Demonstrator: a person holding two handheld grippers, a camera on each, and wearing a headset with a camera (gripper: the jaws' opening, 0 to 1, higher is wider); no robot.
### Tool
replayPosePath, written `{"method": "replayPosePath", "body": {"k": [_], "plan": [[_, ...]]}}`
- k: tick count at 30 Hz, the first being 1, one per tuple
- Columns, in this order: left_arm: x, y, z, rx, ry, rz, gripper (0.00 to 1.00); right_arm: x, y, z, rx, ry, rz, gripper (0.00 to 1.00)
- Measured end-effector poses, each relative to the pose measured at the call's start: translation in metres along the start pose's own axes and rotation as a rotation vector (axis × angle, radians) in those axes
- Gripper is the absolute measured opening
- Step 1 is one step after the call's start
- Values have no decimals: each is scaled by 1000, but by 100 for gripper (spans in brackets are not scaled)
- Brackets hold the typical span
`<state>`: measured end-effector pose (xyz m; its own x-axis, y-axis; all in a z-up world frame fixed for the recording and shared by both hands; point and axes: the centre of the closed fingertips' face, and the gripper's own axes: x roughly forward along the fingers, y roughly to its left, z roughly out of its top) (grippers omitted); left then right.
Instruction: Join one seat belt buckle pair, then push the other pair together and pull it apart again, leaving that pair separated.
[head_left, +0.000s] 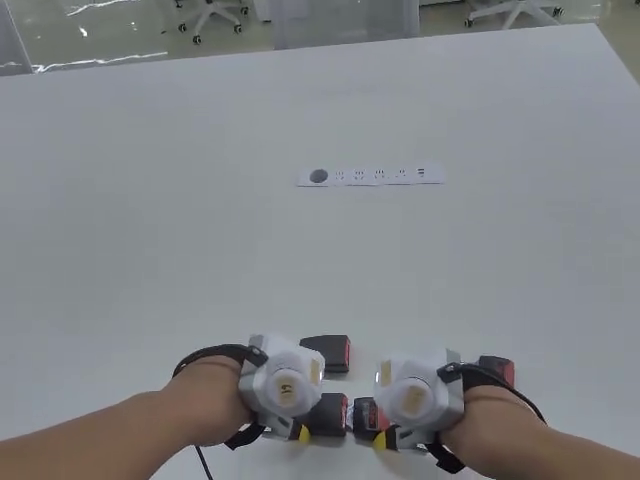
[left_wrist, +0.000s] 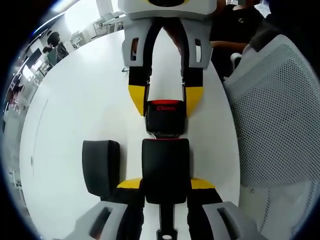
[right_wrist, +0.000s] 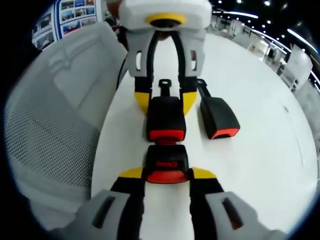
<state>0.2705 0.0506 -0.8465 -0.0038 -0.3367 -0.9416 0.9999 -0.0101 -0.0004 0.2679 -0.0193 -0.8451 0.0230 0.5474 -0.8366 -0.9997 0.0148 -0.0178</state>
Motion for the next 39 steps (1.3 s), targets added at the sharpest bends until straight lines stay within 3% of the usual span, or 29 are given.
{"method": "replayPosePath", "body": {"k": [11,14,23,26,30,39], "plan": [[0,1,-1,-31,35,3,35,0,-1,1,-7,18,3,34],[-2,1,-2,-6,57,10,34,-1,-1,1,-1,16,0,35],[-29,9,5,-59,10,49,41,-23,-2,14,18,-34,-10,36],[-38,21,3,-44,13,84,39,-31,-4,17,19,-50,-17,35],[-45,39,5,-80,-10,115,39,-40,-11,13,11,-52,-47,36],[-42,65,11,-72,-10,130,41,-61,-31,-29,31,1,-96,37]]}}
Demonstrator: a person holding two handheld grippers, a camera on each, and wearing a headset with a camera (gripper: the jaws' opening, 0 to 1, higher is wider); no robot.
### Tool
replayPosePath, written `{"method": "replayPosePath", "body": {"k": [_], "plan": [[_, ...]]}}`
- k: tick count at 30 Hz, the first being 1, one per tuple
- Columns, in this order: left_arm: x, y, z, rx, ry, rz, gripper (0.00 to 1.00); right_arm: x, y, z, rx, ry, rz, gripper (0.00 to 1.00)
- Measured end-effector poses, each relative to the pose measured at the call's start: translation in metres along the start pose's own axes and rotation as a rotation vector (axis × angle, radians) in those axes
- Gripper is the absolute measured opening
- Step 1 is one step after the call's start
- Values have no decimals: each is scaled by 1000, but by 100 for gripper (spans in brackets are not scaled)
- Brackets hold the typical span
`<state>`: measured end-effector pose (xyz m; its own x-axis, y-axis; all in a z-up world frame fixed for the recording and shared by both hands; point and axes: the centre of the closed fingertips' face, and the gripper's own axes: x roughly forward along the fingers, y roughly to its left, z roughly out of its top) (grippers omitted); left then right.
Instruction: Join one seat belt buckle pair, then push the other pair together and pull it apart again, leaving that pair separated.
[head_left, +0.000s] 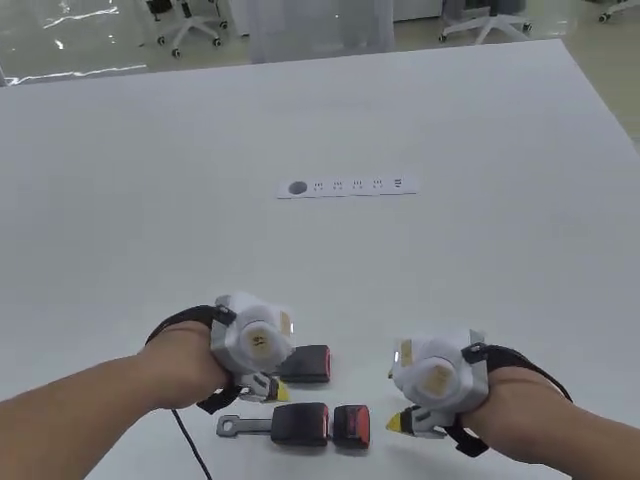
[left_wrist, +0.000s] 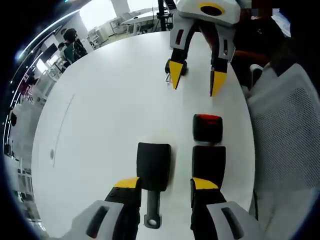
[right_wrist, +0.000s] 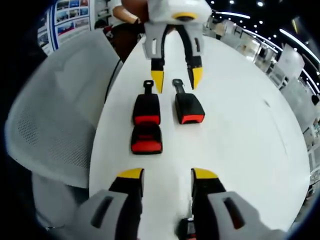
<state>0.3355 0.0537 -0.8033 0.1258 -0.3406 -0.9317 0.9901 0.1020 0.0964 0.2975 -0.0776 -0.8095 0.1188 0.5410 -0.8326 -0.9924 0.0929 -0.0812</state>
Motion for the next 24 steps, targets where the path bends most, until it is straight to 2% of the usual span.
{"method": "replayPosePath", "body": {"k": [10,16,20,24], "plan": [[12,16,3,29,4,-16,45,-24,-29,-45,50,44,-66,41],[20,27,5,35,9,-16,47,-32,-40,-72,74,83,-81,43],[22,29,9,50,8,-22,48,-34,-40,-84,100,97,-76,44],[28,28,7,63,20,-40,48,-34,-35,-96,103,113,-60,44]]}}
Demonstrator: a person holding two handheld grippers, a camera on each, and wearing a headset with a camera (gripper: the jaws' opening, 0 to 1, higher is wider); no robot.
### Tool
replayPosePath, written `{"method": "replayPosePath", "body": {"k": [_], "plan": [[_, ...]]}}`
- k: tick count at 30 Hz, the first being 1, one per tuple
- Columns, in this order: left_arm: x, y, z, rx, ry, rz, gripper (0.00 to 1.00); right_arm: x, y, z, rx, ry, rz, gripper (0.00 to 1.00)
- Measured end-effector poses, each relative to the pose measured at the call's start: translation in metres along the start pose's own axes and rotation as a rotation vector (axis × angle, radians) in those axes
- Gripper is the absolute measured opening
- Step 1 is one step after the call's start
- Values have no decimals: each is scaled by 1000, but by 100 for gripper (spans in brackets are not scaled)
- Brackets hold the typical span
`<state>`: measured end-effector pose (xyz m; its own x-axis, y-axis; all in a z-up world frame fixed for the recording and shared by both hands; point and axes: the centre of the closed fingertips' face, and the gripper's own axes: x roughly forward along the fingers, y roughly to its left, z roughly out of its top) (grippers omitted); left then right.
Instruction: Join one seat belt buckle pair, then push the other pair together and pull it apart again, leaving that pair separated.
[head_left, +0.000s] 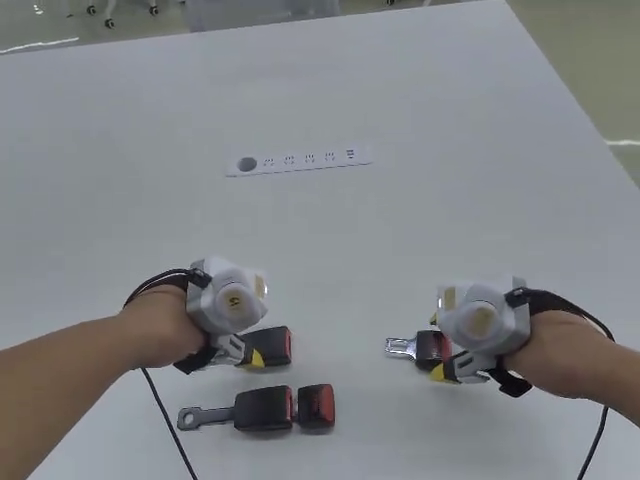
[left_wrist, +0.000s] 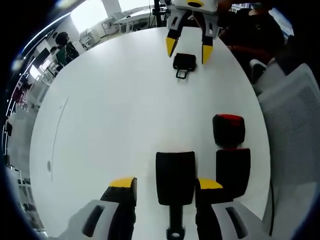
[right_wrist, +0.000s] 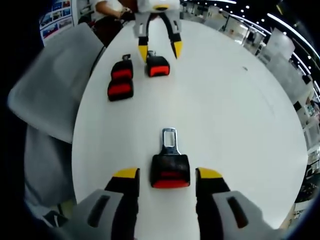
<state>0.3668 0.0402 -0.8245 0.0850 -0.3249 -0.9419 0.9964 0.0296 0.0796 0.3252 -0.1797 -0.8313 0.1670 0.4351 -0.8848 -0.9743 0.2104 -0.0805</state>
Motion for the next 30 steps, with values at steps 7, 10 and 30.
{"method": "replayPosePath", "body": {"k": [7,10,30], "plan": [[7,-4,-11,26,38,-16,47,4,-2,-2,17,-4,15,41],[8,-6,-16,30,50,-27,45,9,-6,-3,15,1,20,39],[14,-15,-22,40,72,-85,33,14,-5,-9,6,21,81,33]]}}
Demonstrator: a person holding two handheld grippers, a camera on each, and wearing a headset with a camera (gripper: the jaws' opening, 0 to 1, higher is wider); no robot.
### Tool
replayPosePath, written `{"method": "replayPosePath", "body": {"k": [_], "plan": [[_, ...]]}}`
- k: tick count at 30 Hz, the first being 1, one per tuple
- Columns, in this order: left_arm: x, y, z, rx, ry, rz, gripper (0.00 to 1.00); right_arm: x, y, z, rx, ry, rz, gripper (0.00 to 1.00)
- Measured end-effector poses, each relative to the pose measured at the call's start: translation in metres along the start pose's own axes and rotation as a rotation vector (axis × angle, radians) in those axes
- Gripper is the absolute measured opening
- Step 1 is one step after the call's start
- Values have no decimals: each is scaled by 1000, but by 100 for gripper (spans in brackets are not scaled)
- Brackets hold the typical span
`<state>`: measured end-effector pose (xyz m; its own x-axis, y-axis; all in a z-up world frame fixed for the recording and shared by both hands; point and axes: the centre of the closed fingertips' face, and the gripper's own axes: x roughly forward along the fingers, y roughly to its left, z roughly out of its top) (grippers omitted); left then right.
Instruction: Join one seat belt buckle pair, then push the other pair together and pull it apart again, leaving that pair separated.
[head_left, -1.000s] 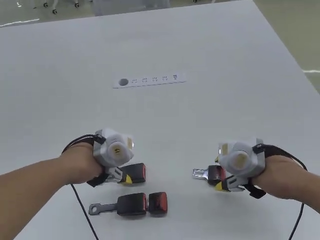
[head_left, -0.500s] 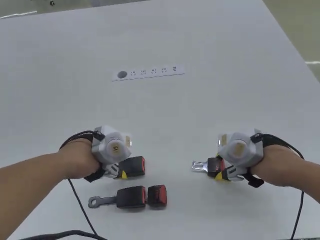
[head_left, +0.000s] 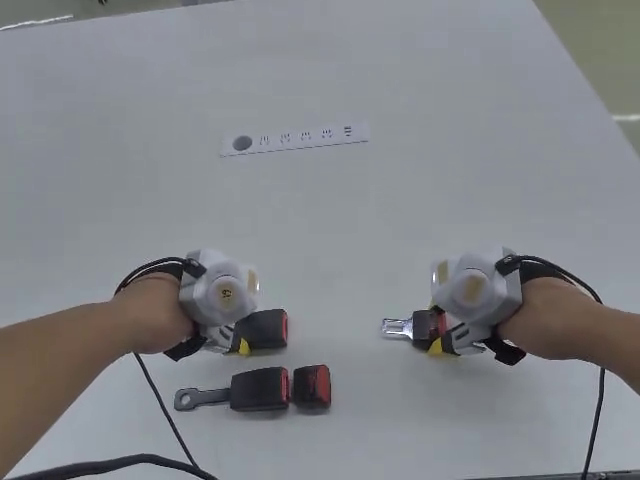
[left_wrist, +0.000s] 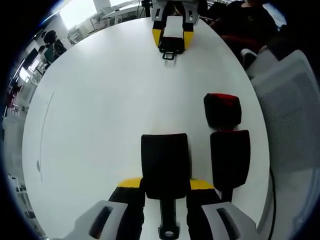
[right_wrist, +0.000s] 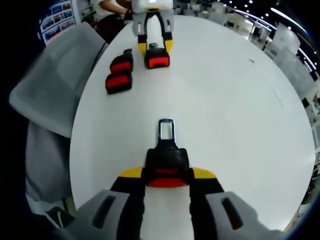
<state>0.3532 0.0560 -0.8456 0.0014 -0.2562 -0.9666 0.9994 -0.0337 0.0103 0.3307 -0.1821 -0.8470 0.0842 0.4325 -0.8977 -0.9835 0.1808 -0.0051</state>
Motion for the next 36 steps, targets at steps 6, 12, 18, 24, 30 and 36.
{"method": "replayPosePath", "body": {"k": [6,12,18,24,30,36], "plan": [[0,0,0,-5,14,-6,33,0,0,4,-6,-17,-9,33],[1,-1,1,4,29,-6,33,7,-3,18,-16,-13,-9,34],[1,-1,1,2,29,-4,33,15,-2,32,-48,-15,1,34],[2,-1,1,3,34,-4,32,24,-3,50,-72,-26,6,34],[3,-1,0,8,43,-5,33,36,2,76,-78,-53,17,34],[3,-1,1,12,52,-6,32,48,6,98,-96,-67,30,34]]}}
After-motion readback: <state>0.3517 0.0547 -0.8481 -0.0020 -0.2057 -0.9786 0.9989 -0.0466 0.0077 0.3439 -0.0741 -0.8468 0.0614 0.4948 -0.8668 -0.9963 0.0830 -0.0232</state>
